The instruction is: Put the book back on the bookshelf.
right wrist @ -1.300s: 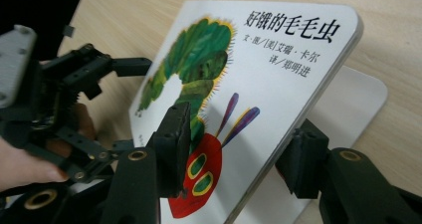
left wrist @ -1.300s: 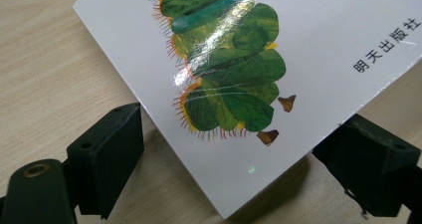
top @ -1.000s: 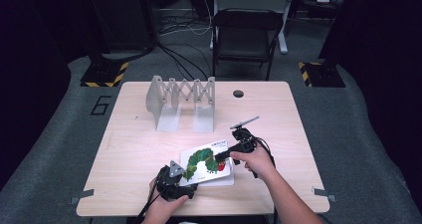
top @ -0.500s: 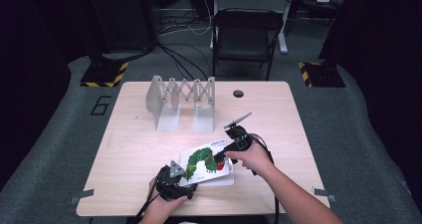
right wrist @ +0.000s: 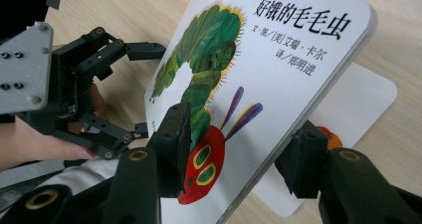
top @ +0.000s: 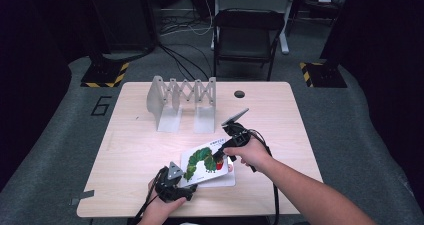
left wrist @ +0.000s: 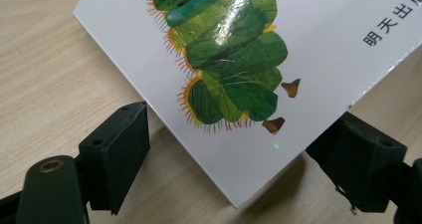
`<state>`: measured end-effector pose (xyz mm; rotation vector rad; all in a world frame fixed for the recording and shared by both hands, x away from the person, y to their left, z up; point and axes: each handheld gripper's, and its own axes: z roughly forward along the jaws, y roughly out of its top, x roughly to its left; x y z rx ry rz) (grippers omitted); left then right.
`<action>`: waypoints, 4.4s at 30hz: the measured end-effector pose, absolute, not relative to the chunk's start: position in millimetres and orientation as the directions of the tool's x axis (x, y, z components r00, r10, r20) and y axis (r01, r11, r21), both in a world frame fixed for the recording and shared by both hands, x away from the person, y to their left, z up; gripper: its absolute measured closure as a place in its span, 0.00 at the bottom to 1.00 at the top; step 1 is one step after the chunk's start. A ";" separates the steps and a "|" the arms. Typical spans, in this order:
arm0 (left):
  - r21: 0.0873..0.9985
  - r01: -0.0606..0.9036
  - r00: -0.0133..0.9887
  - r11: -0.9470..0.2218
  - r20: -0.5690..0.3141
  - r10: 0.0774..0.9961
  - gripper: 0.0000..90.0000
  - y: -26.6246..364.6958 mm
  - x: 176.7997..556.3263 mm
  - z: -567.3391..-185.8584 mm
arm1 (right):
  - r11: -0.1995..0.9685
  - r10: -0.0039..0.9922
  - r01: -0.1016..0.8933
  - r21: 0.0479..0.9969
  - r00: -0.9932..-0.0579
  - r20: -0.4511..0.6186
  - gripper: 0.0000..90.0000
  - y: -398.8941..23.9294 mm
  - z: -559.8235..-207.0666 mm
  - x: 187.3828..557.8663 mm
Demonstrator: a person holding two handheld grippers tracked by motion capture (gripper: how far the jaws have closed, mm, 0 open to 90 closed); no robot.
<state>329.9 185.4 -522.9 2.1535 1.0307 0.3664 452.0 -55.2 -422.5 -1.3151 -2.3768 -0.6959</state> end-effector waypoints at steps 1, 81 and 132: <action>0.704 0.558 0.648 -0.439 -0.039 0.761 0.19 186.2 330.2 -522.8 | 0.455 0.694 0.855 0.250 -0.516 0.502 0.58 -54.7 -421.9 452.5; 0.692 0.509 0.751 -0.512 -0.066 0.657 0.30 195.0 334.7 -519.2 | 0.705 0.399 0.602 0.375 -0.774 0.492 0.96 -65.7 -403.1 422.7; 0.741 0.552 0.721 -0.384 -0.193 0.665 0.39 213.0 346.2 -504.9 | 0.838 0.202 0.272 0.474 -0.960 0.194 0.93 -88.0 -442.2 401.5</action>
